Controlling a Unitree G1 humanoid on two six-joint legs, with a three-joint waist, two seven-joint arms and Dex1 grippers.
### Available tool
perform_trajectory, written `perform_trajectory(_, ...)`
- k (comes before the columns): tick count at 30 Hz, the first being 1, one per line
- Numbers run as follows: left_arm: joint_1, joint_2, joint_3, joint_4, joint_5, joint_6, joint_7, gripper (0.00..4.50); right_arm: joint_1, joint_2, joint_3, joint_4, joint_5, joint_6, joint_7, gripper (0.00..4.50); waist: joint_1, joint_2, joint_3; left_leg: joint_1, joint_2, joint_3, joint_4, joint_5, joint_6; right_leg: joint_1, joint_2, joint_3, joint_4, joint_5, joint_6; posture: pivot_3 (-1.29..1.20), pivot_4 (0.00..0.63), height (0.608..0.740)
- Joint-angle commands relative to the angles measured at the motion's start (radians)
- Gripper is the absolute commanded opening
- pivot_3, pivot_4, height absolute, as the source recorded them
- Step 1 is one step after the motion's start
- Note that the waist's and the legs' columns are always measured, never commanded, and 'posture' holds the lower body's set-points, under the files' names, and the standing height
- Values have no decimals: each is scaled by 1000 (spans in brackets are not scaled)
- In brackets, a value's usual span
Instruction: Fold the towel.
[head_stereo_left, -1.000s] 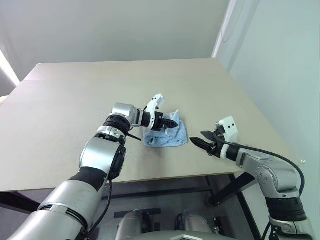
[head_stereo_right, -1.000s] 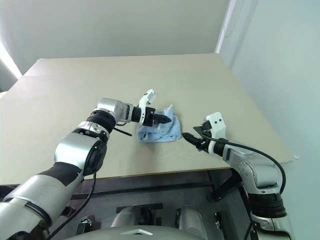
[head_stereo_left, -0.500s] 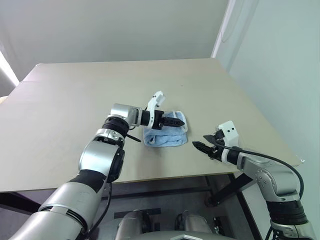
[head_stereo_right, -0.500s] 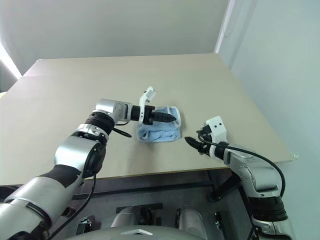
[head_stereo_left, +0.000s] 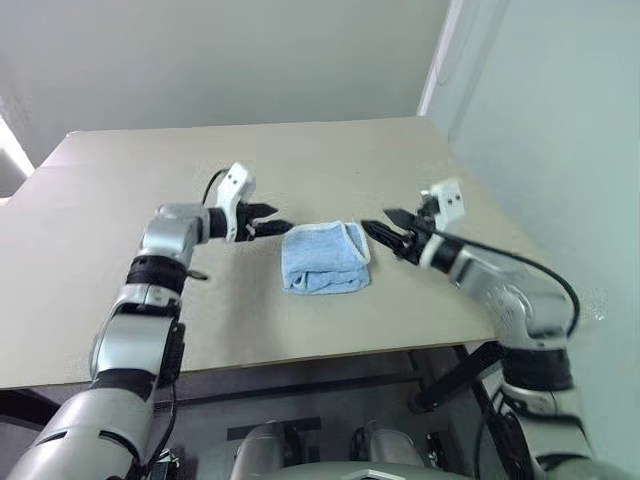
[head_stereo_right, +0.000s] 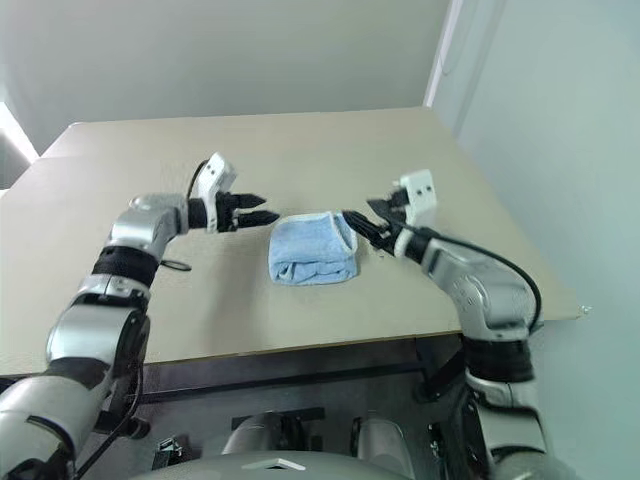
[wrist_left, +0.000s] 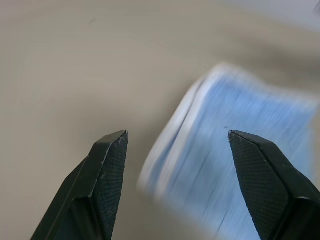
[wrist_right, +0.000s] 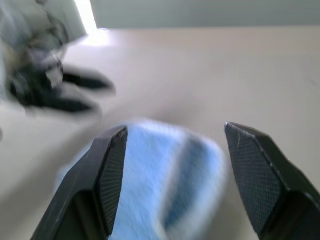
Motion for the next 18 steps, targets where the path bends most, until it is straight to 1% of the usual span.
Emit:
perform_trajectory(1, 23, 36, 41, -41, 0, -149, 58, 3404, -84, 48, 52, 123, -50, -96, 13, 3268, 4, 0, 0, -1, 0, 0, 0, 0, 0, -1, 0, 0, 0, 0, 0, 0, 0, 735)
perform_trajectory(4, 90, 53, 34, -83, -6, -205, 36, 3404, -152, 102, 137, 298, -140, -223, 40, 3268, 3, 0, 0, -3, -2, 1, 1, 0, 0, -1, -2, 0, 0, 1, 1, 0, 0, 735)
perform_trajectory(6, 125, 60, 31, -140, -35, -161, -6, 3404, -191, 133, 151, 404, -170, -280, 46, 3268, 1, 0, 0, -3, -3, 4, 1, 2, -3, -2, -2, 1, -1, 2, 3, 0, 0, 735)
perform_trajectory(8, 193, 81, 22, -263, -77, -105, -85, 3404, -215, 153, 186, 533, -215, -325, 71, 3268, -2, 0, 0, -5, -3, 5, 2, 2, -3, -3, -2, 1, 0, 3, 5, 0, 0, 735)
perform_trajectory(11, 267, 117, 11, -401, -106, -59, -150, 3404, -211, 172, 256, 692, -300, -403, 97, 3268, -6, -1, 0, -5, -2, 8, 2, 2, -3, -3, 0, 2, 1, 4, 6, 0, 0, 735)
perform_trajectory(15, 316, 157, 2, -510, -128, -25, -194, 3404, -210, 208, 334, 907, -414, -468, 98, 3268, -12, 0, -1, -4, 0, 9, 2, 3, -6, -2, 2, 3, 5, 3, 6, 0, 0, 735)
perform_trajectory(18, 302, 162, 3, -508, -123, -37, -183, 3404, -231, 230, 336, 1003, -460, -525, 69, 3268, -20, -1, -3, 4, 3, 10, 2, 4, -7, 0, 4, 4, 5, 3, 4, 0, 0, 735)
